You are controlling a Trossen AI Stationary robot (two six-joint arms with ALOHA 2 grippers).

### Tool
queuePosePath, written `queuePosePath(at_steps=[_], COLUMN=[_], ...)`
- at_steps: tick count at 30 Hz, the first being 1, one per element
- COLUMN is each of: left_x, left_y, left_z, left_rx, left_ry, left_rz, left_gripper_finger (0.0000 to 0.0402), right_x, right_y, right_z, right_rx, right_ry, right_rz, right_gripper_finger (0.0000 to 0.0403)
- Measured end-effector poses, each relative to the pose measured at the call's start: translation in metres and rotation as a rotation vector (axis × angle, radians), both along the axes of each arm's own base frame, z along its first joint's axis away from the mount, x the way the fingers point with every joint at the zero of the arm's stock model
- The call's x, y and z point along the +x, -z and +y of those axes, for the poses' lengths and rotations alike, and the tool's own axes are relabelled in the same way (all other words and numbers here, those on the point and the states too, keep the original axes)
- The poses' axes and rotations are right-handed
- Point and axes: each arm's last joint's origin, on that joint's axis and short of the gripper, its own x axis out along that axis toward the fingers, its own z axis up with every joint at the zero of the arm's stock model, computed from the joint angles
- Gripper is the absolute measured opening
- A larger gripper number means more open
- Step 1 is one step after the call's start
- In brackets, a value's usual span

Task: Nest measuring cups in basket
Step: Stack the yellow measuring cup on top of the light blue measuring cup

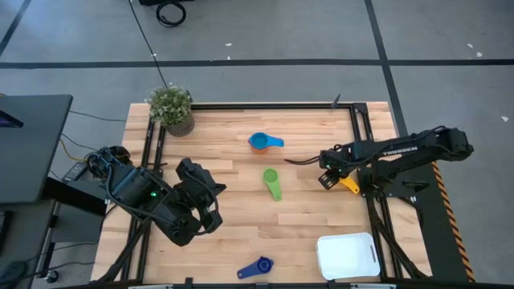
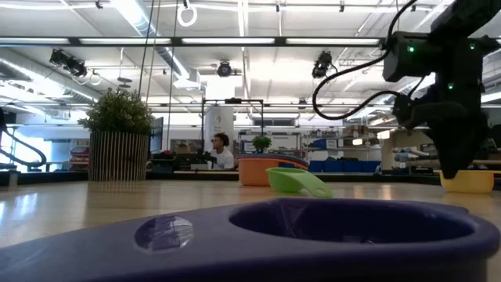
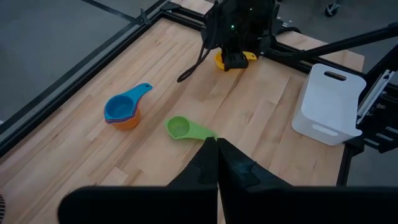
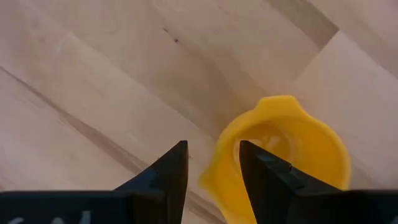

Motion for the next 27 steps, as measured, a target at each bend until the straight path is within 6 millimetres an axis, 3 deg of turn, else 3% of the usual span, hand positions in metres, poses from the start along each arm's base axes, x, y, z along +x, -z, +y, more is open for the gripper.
queuePosePath(at_steps=[8, 17, 27], left_x=[0.0, 0.0, 0.0], left_y=[0.0, 0.0, 0.0], left_z=[0.0, 0.0, 0.0], left_rx=[0.0, 0.005, 0.005], left_ry=[0.0, 0.004, 0.005], left_rz=[0.0, 0.003, 0.003], left_gripper_finger=[0.0002, 0.0002, 0.0002], right_x=[-0.005, -0.006, 0.012], right_y=[0.007, 0.012, -0.013], right_z=[-0.002, -0.008, -0.009], right_rx=[-0.054, -0.058, -0.04], right_ry=[0.021, 0.058, -0.03], right_rz=[0.023, 0.005, -0.082], right_gripper_finger=[0.0134, 0.0024, 0.0019])
